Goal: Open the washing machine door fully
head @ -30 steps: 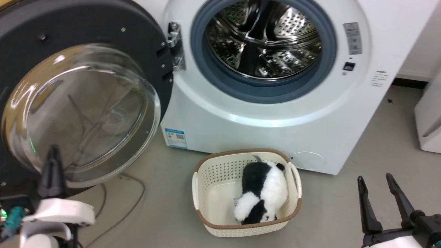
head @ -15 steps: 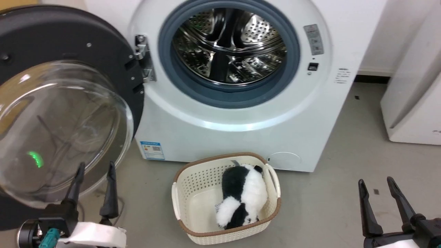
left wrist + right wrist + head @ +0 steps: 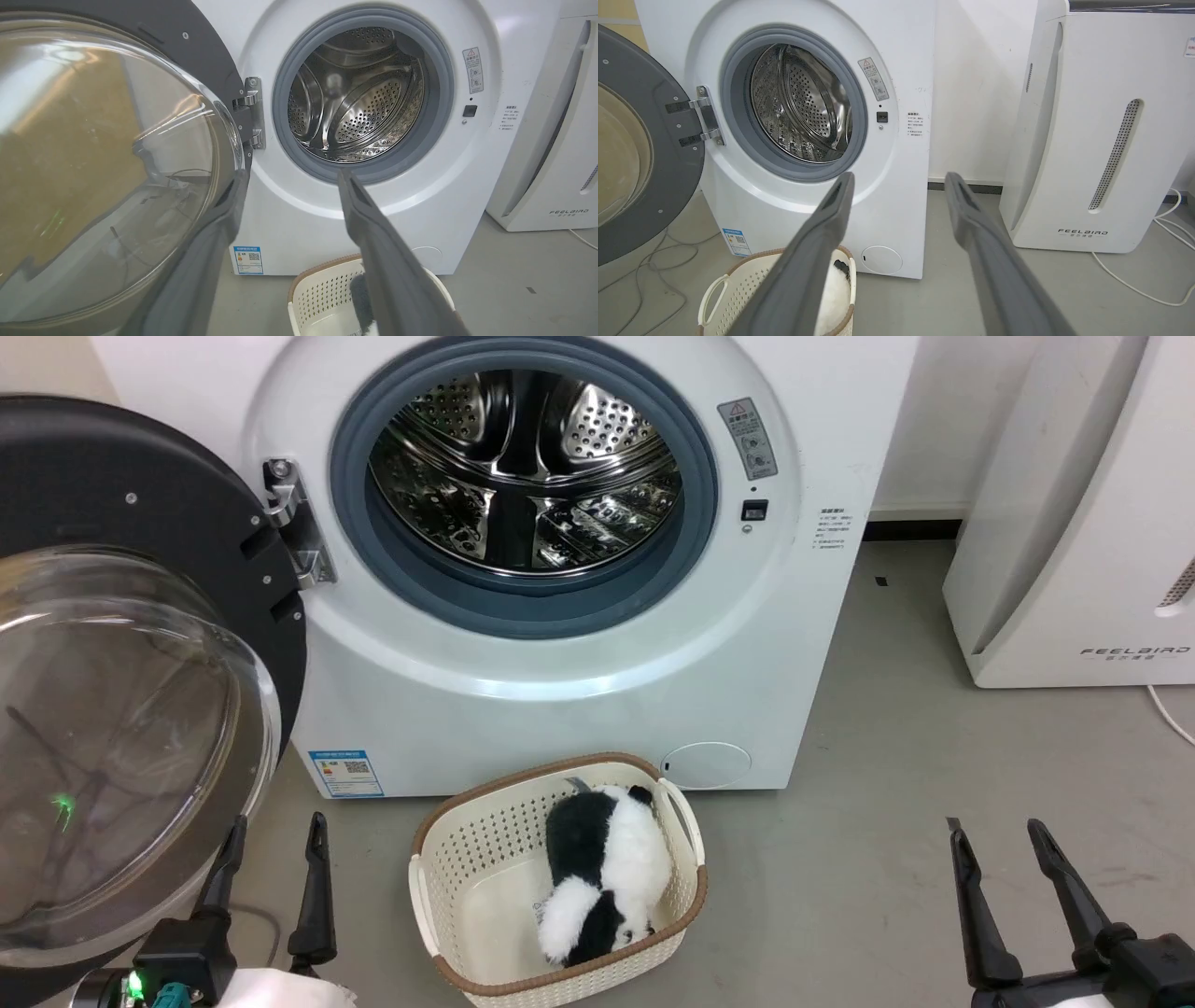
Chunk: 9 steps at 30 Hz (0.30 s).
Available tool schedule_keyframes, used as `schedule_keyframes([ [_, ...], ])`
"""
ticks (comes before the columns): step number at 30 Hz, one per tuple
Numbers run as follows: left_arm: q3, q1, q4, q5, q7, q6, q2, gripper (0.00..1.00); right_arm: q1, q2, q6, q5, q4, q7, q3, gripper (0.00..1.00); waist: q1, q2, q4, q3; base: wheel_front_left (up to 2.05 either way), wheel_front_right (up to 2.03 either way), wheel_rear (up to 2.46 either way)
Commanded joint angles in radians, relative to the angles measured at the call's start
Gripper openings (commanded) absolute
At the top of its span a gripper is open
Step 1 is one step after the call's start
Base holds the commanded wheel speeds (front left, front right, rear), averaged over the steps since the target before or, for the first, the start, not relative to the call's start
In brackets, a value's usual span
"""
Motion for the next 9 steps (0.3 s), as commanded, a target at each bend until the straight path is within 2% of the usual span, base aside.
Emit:
schedule_keyframes([
  [1, -0.002, 0.009, 0.001, -0.005, -0.005, -0.001, -0.001, 1.0, 0.011, 0.003, 0.001, 0.001, -0.007, -0.004, 0.001, 1.0, 0.0, 0.0, -0.003, -0.001, 0.0, 0.0, 0.0],
  [2, -0.004, 0.009, -0.001, -0.008, -0.005, -0.003, -0.002, 1.0, 0.011, 0.003, 0.001, 0.001, -0.007, -0.004, 0.001, 1.0, 0.0, 0.0, -0.005, -0.002, 0.0, 0.0, 0.0],
  [3, -0.003, 0.0, 0.0, -0.003, 0.001, -0.001, -0.001, 0.0, 0.0, 0.0, 0.0, 0.0, 0.0, 0.001, 0.0, 0.0, 0.0, 0.0, -0.005, -0.002, 0.0, 0.0, 0.0],
  [9, -0.007, -0.001, -0.002, -0.001, 0.009, 0.002, -0.002, 0.0, -0.004, 0.0, 0.0, -0.002, 0.002, 0.008, 0.002, 0.0, 0.0, 0.0, -0.005, -0.001, 0.0, 0.0, 0.0],
])
